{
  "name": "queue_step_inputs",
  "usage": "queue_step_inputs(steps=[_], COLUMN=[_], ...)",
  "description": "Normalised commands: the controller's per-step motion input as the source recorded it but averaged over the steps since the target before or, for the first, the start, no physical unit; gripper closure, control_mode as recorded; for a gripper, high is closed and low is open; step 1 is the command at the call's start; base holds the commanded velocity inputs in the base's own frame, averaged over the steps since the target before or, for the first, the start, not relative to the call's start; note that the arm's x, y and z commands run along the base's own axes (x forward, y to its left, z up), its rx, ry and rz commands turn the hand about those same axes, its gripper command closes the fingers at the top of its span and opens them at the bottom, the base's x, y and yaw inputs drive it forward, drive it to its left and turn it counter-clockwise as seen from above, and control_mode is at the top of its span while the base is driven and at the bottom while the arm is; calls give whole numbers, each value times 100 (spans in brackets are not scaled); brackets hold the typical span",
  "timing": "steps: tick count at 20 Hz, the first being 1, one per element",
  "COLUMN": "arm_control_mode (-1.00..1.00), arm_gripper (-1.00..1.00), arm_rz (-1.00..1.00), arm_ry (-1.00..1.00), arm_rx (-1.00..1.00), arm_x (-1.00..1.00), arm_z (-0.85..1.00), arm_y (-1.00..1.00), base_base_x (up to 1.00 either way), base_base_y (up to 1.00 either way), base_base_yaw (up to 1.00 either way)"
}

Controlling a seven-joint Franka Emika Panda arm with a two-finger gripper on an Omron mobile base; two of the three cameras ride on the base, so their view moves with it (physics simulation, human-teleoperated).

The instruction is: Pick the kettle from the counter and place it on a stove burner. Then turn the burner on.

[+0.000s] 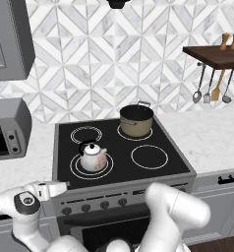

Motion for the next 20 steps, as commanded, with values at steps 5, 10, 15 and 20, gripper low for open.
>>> queue_step_inputs(steps=[5,10,15,20], arm_control_mode=[-100,-100,-100,-100], arm_gripper=[-100,-100,-100,-100], arm_rz=[13,11,23,6], arm_ry=[-24,-16,-9,-1], arm_rx=[1,0,0,0], arm_x=[-88,-83,-59,-2], arm_z=[-67,-85,-77,-4], arm_y=[0,0,-13,-3], base_base_x=[0,0,0,0], base_base_y=[0,0,0,0], base_base_yaw=[0,0,0,0])
